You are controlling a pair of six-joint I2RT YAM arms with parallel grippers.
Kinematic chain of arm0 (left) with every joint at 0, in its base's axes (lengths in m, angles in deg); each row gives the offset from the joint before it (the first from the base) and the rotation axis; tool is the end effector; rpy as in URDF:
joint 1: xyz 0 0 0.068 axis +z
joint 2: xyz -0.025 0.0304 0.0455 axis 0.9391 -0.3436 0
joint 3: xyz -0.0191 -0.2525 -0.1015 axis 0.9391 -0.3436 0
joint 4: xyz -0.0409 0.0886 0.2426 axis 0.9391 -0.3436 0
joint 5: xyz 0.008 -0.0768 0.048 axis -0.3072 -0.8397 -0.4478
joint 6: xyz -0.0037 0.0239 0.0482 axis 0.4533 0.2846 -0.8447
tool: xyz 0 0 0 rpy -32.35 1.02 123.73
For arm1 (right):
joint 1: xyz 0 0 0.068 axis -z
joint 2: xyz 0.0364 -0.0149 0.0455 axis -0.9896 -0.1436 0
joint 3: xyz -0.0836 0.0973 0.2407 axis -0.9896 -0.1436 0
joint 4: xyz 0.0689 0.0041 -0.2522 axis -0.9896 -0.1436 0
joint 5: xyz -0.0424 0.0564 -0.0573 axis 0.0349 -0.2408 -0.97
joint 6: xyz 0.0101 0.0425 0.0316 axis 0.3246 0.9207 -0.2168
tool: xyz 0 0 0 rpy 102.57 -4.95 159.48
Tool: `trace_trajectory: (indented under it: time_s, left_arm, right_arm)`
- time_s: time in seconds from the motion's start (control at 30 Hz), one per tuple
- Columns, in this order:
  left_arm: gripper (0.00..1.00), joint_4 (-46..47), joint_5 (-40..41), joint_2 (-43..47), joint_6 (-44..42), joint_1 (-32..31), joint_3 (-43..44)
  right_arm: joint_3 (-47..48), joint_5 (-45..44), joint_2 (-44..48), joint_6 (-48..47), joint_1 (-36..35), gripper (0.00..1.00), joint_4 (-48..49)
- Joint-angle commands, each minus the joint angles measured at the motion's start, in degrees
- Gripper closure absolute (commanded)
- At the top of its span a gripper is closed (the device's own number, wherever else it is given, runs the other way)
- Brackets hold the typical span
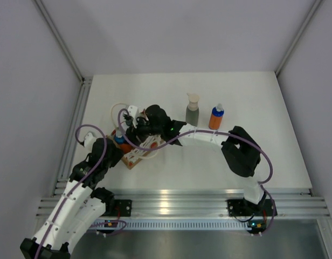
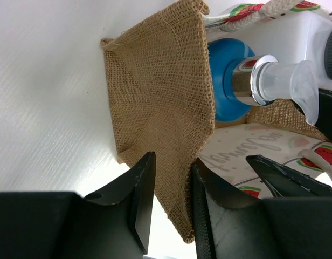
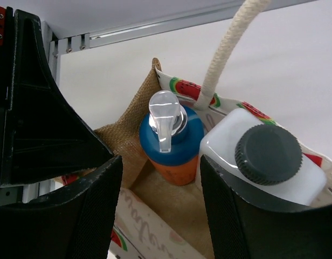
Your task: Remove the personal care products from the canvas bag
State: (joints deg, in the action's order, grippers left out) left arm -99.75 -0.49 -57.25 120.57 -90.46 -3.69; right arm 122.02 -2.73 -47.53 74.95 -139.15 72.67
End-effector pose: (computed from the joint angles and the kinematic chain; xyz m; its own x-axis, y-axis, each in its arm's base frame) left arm 0.1218 -0.0334 0.2460 -0.4108 -0.7384 -0.5348 -0.5192 0.6716 -0.5286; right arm 0.2407 0.4036 0.2599 -0.1134 -0.2805 -0.9531 -0.9864 0.1470 0.0741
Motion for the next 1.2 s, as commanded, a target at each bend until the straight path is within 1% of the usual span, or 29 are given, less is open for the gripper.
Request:
trace_trajectory:
  time_s: [0.0,0.17,0.33,0.63,0.73,0.97,1.17]
  left_arm:
    - [0.65,0.07,2.18,-0.08,1.22,0.25,-1.15]
    - [0.66,0.07,2.79,0.88,1.57,0.25,-0.89]
    - [0.66,0.15,3.14,0.97,1.74,0.25,-0.88]
    - [0.66,0.15,3.23,0.09,1.74,0.34,-0.80]
    - [0.66,0.07,3.40,0.09,1.74,0.25,-0.80]
    - [0.66,0.15,3.41,0.00,1.48,0.25,-0.97]
    - [0.66,0.15,3.23,0.44,1.31,0.25,-0.97]
  right_arm:
    - [4.66,3.63,-1.75,-1.87,-1.57,0.42,6.19]
    - [7.64,3.20,-4.65,-2.58,-1.74,0.39,5.84]
    - [8.44,1.53,-6.32,-2.58,-1.83,0.36,7.07]
    - [12.31,-1.02,-10.89,-4.60,-1.92,0.36,4.87]
    - [12.57,-1.03,-11.86,-4.25,-1.83,0.39,4.96]
    - [10.55,-2.34,-10.28,-5.39,-2.27,0.35,4.78]
    - [12.48,-2.52,-13.00,-4.78,-2.27,0.36,4.61]
